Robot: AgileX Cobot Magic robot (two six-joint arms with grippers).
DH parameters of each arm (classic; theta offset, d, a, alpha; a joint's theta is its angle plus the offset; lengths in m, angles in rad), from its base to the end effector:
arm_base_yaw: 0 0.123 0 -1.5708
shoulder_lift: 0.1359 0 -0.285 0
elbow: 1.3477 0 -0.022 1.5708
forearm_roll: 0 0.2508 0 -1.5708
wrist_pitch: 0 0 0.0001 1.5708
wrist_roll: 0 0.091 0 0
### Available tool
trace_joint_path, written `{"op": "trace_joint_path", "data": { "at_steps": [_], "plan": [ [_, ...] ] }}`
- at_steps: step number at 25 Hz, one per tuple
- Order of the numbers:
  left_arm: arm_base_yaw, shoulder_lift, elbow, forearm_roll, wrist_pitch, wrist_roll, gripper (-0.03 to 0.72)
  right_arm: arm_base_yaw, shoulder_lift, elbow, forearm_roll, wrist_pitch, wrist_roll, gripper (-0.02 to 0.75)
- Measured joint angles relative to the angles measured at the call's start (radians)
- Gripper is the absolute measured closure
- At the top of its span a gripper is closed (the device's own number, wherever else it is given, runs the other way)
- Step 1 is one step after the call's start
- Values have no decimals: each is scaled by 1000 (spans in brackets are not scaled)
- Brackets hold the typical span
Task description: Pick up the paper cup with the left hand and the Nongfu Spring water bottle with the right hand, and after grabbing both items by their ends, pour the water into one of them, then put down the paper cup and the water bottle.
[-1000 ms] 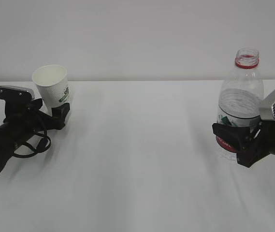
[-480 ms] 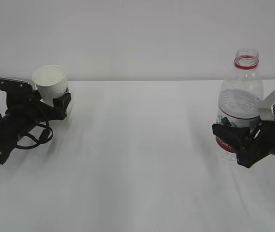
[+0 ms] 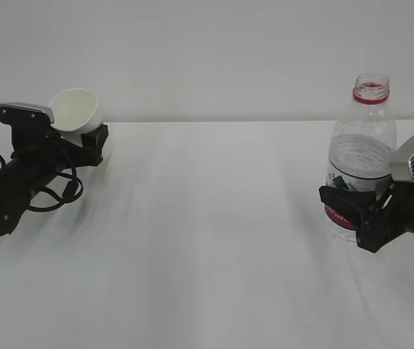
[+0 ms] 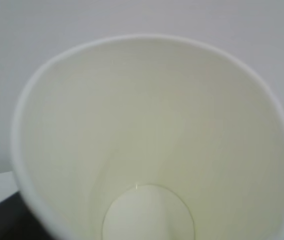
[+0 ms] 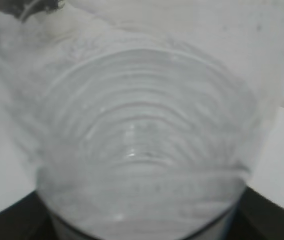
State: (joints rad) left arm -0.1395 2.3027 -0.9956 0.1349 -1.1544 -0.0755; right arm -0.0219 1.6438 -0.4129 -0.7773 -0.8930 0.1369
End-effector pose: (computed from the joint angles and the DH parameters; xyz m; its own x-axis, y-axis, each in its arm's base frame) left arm 0.4088 -0.0687 0.0730 -0.0735 -0.0104 -0.9972 0.2580 0.9657 -0.0291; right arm 0.2537 0.0441 0.1515 -0.1779 -0.3346 -0.9254 -0.6040 0.7796 -0.1658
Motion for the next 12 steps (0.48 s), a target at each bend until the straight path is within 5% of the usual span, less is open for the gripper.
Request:
{"op": "trace_joint_path", "data": {
  "at_steps": [12],
  "plan": [
    [0,-2,10,44,0,0,133,0,0,0,0,0,0,253]
  ]
}}
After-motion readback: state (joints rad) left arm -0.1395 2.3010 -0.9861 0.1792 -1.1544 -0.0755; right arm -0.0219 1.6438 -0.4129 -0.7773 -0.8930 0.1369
